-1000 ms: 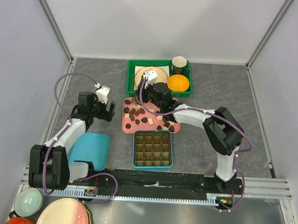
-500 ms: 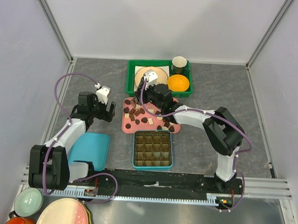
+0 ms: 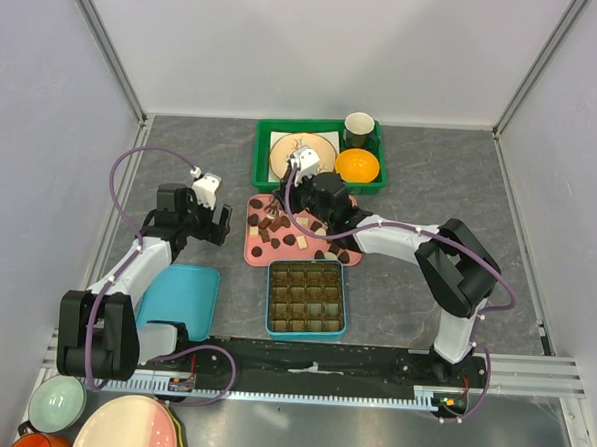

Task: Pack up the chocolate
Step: Pick up the fake chocolate from the plate.

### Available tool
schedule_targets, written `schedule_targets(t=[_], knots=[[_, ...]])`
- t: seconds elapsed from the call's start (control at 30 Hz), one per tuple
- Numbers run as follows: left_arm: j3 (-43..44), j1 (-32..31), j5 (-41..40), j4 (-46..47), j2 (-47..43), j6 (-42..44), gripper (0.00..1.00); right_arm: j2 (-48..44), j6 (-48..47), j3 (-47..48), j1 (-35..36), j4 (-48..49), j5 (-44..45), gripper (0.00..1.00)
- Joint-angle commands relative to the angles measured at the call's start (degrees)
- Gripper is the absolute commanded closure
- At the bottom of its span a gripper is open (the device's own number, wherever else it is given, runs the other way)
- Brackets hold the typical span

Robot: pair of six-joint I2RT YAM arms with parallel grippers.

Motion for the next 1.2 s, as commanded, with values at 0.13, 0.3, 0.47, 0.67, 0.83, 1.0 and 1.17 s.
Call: schedule_targets(t=[0.13,0.3,0.47,0.67,0.83,1.0,1.17], knots=[[1.98,0.29,1.78,0.18,-1.73,-1.51,0.01,0.98,-0.09,-0.71,-0.09,-3.70,0.08,0.52],[1.98,0.29,1.69,-0.09,-1.99,-1.43,0.01,4.06,0.09,3.16,0.00,-4.66,-0.10,0.52],[1.89,0.29,1.69,-0.27,-1.99,-1.42,0.01,5.82,0.09,5.27,0.00,-5.28,-1.94,0.53],[1.72,0.29,1.69,-0.18,-1.99,-1.25,0.01,4.25,-0.09,4.58,0.00,-7.04,-0.72,0.55],[1.63,0.29,2.22,-0.27,-1.91,-1.34,0.01,0.73,-0.53,0.89,-0.09,-6.68,0.68,0.53],[1.54,0.29,2.83,-0.70,-2.34,-1.42,0.01,-0.94,-0.88,-0.70,-0.08,-6.86,2.27,0.52],[1.36,0.29,3.09,-0.79,-2.35,-1.51,0.01,-2.43,-0.97,-2.10,-0.09,-6.95,3.15,0.51]])
